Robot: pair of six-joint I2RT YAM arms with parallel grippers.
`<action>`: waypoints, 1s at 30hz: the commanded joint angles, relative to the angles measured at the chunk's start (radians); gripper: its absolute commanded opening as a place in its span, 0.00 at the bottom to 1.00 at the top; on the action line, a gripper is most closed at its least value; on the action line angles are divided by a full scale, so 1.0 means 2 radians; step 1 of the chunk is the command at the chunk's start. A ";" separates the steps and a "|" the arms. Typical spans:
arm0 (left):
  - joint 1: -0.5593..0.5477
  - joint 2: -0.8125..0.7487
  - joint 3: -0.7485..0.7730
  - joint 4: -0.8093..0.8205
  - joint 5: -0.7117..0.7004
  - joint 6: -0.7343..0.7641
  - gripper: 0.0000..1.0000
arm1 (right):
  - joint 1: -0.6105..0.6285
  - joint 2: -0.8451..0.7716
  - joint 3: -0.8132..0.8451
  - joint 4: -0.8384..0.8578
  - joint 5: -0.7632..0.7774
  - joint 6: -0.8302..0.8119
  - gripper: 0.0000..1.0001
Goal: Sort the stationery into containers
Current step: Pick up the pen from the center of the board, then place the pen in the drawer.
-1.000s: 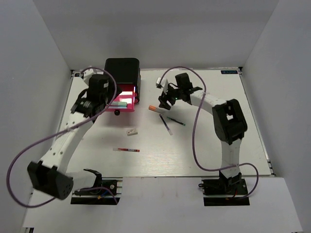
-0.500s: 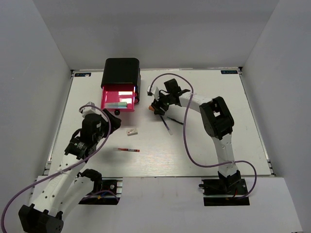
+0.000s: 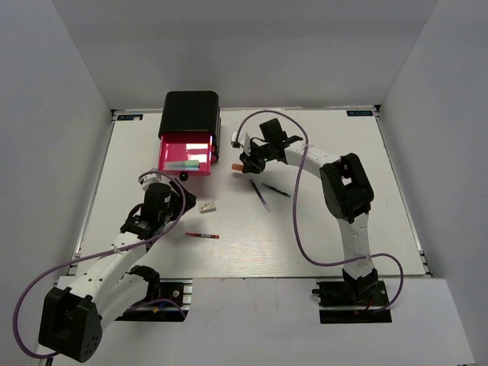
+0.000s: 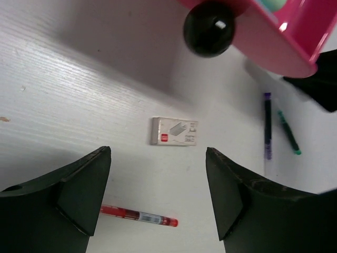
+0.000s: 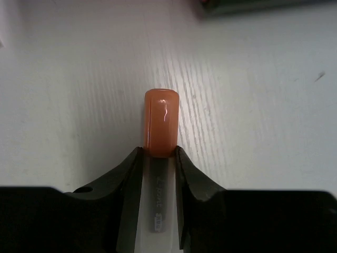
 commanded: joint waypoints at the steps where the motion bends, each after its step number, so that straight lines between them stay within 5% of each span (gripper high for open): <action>1: 0.001 -0.004 -0.031 0.071 0.004 0.022 0.82 | 0.005 -0.110 0.012 0.030 -0.072 0.011 0.09; 12: 0.001 -0.010 -0.091 0.167 -0.040 0.048 0.78 | 0.057 -0.134 0.071 0.171 -0.133 0.130 0.09; 23: 0.001 0.023 -0.096 0.230 -0.060 0.059 0.78 | 0.111 -0.018 0.159 0.315 -0.094 0.200 0.12; 26: 0.001 0.036 -0.090 0.246 -0.060 0.063 0.77 | 0.118 0.000 0.170 0.329 -0.085 0.207 0.20; 28: 0.001 0.044 -0.085 0.260 -0.064 0.063 0.75 | 0.119 0.003 0.161 0.347 -0.069 0.216 0.48; 30: 0.001 0.051 -0.085 0.271 -0.064 0.063 0.72 | 0.118 0.005 0.150 0.365 -0.066 0.220 0.57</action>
